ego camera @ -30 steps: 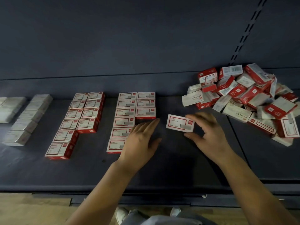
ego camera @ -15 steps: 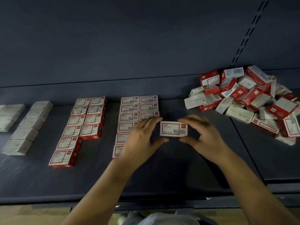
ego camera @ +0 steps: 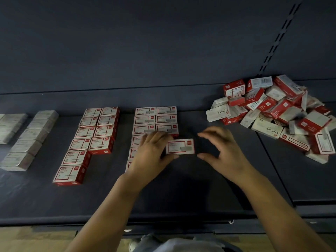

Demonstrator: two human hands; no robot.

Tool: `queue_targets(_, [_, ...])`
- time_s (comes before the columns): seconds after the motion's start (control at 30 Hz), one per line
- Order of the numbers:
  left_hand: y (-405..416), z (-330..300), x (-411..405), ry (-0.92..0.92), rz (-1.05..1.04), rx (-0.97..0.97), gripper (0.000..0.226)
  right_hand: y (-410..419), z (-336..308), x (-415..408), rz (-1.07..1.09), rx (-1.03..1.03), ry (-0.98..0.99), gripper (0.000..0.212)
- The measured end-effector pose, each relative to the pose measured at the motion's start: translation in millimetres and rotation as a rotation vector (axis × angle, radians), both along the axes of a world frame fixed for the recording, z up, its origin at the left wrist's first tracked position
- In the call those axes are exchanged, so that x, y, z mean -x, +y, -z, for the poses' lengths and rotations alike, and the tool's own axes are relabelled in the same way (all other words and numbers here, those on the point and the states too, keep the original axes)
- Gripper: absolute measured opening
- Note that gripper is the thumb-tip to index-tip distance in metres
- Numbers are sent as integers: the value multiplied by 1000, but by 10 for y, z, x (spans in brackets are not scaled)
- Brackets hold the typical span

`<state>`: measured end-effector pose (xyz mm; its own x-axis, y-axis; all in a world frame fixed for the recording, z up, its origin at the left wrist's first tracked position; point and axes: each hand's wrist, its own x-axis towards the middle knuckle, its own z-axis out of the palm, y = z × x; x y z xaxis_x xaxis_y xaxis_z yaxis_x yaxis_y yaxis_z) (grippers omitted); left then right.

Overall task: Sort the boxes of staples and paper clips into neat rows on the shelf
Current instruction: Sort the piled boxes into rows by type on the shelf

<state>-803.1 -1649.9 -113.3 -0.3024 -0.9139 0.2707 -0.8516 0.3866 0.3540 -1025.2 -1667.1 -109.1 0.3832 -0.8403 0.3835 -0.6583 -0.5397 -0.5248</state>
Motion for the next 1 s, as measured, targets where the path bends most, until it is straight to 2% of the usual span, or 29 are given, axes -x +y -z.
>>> queue_targets(0.17, [21, 74, -136, -180, -149, -184, 45, 3, 105, 70, 102, -77, -19, 46])
queue_targets(0.4, [-29, 133, -99, -225, -198, -221, 51, 15, 169, 81, 143, -94, -10, 44])
queue_targets(0.6, [-132, 162, -52, -152, -250, -167, 45, 50, 213, 139, 155, -54, 5, 43])
queue_targets(0.73, [-90, 157, 61, -110, -279, -29, 34, 116, 244, 280, 239, 56, 41, 42])
queue_targets(1.0, [-42, 161, 804, -67, -180, 98, 44, 279, 275, 936, 351, 121, 53, 34])
